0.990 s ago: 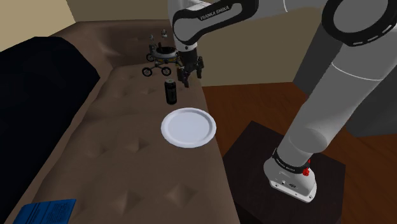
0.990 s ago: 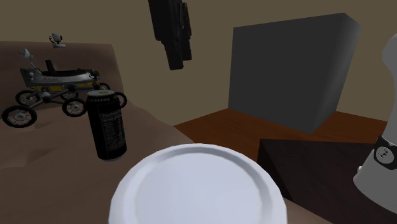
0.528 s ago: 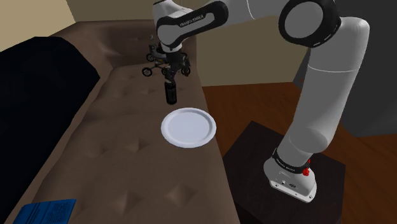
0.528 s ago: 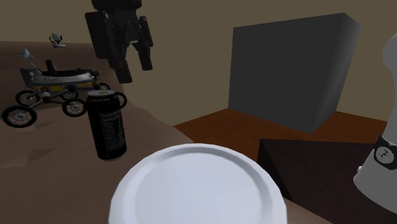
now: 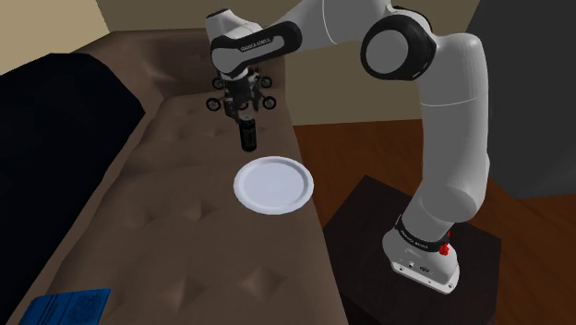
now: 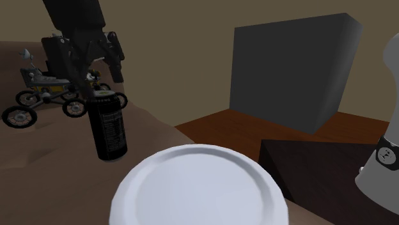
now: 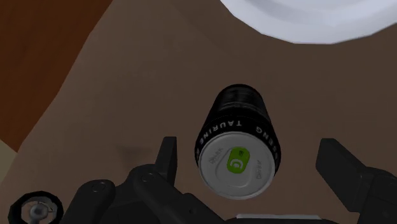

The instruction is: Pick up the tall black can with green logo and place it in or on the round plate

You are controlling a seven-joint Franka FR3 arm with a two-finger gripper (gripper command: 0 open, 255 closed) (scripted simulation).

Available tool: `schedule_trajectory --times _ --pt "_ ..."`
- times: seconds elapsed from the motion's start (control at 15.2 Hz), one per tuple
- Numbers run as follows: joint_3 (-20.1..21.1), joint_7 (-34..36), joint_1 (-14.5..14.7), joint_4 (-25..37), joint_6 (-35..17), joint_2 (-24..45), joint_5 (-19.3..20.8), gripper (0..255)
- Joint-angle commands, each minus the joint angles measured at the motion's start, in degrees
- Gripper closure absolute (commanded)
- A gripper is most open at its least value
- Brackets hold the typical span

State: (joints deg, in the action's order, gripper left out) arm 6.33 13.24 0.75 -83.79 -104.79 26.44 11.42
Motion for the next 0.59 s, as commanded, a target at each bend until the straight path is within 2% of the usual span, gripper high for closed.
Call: schedule_trajectory --times 0.0,0.26,0.53 --pt "-0.12 0.05 -0.16 -0.89 -1.46 0.48 0.15 0" --pt "-0.25 0.22 -0.4 -3.05 -4.01 0.86 0.32 0" --pt "-0.25 0.22 -0.4 -3.03 -4.0 0.88 0.32 0"
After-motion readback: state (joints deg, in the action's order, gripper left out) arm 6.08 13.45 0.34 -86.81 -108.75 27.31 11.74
